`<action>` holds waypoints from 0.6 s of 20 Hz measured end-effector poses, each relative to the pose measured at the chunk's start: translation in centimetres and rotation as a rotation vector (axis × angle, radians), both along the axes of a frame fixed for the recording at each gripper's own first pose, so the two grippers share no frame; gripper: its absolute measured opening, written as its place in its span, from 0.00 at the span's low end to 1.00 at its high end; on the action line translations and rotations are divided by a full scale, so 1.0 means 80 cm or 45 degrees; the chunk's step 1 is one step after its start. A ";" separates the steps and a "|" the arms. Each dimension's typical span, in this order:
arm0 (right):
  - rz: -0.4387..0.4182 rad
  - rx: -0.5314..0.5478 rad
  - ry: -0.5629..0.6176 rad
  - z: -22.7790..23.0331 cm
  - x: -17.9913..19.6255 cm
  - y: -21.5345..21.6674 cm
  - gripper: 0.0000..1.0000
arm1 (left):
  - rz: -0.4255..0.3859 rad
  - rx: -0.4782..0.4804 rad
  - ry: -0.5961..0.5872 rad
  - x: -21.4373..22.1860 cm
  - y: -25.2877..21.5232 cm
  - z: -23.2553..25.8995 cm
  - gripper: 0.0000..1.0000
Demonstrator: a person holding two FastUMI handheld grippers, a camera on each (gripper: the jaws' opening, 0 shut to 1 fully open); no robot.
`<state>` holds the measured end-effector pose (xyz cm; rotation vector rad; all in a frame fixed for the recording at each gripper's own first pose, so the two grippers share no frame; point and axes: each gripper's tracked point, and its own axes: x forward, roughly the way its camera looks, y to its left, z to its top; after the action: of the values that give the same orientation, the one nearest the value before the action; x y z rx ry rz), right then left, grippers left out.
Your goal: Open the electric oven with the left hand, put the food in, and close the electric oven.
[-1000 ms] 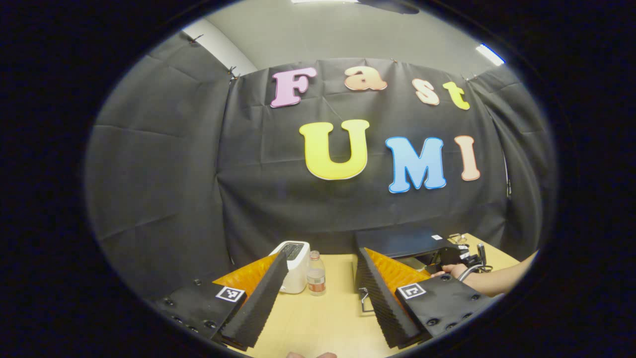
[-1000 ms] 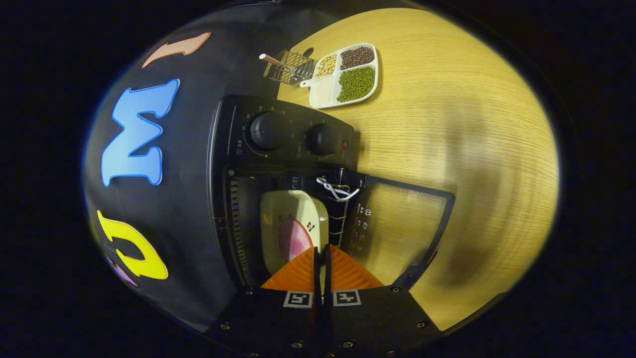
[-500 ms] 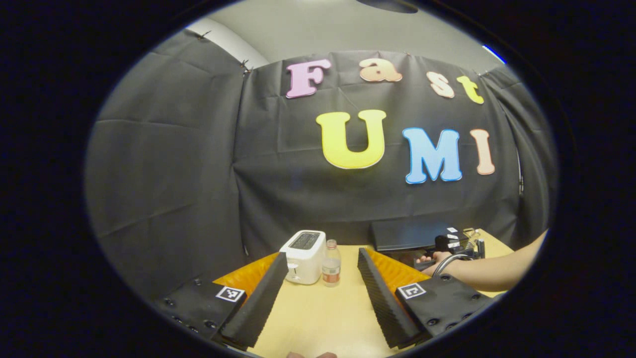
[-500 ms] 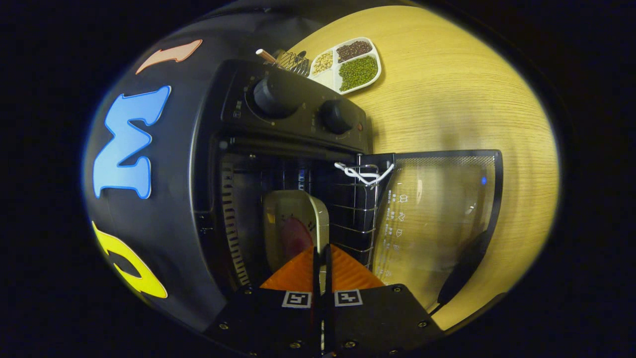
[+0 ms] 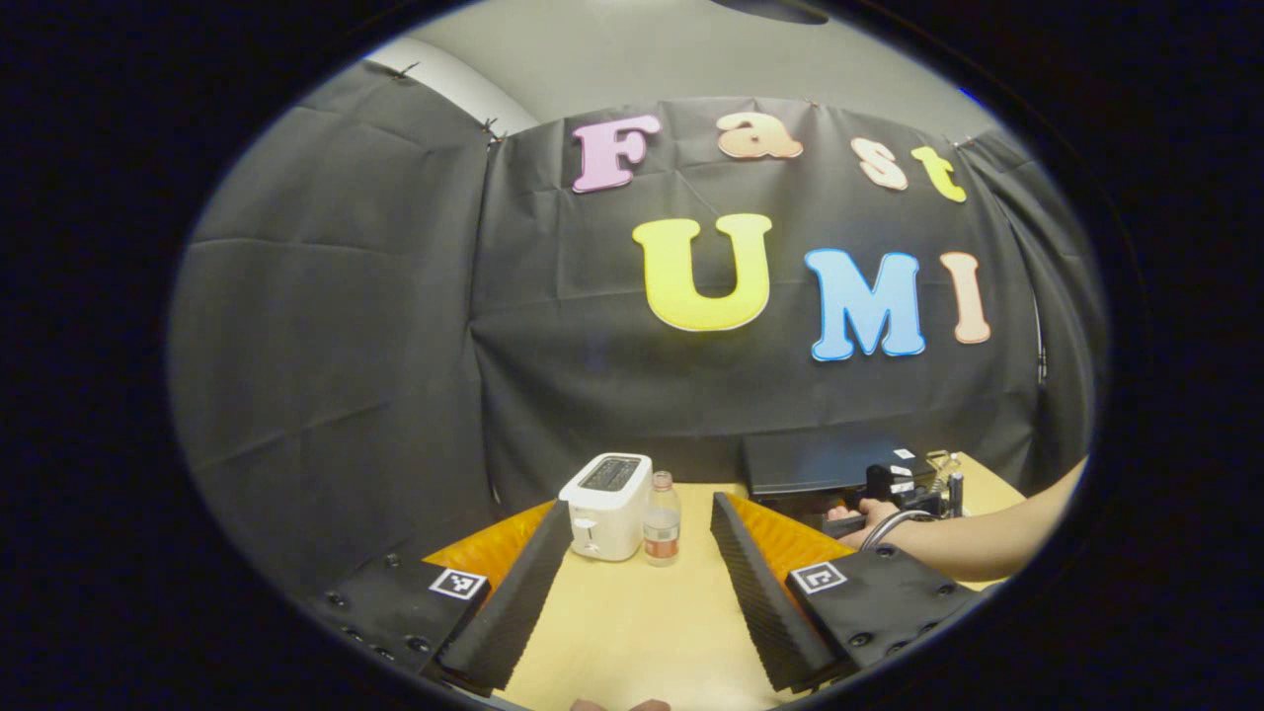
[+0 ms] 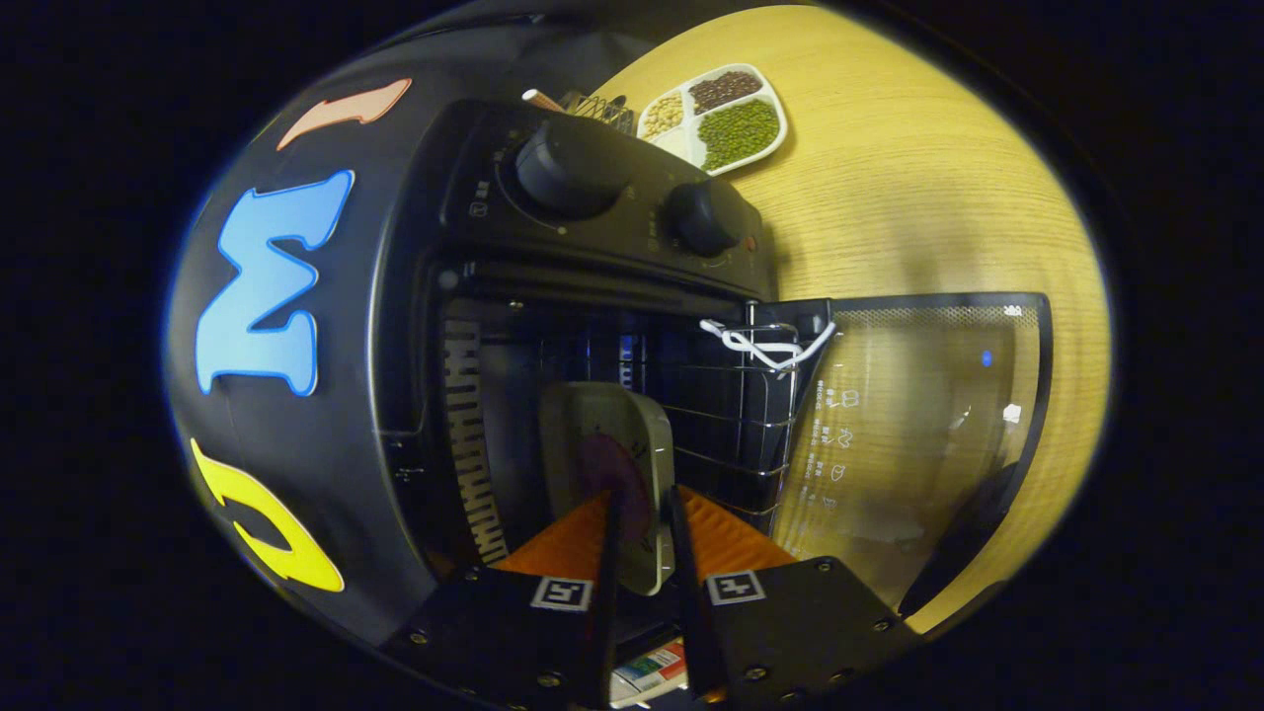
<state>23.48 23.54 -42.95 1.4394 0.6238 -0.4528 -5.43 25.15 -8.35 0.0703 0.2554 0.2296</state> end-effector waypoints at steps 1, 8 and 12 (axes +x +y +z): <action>0.030 -0.001 0.009 0.001 -0.006 -0.002 0.40 | -0.012 -0.002 -0.008 0.003 -0.007 0.000 0.96; 0.345 -0.128 0.017 0.031 -0.094 -0.036 0.50 | -0.161 -0.045 -0.042 0.038 -0.081 0.000 1.00; 0.592 -0.478 -0.059 0.073 -0.143 -0.090 0.50 | -0.238 -0.087 -0.051 0.058 -0.126 -0.005 1.00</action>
<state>12.00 16.34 -37.09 0.9093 0.7654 -0.1553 -0.80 15.09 -8.77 0.0214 0.2154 0.0365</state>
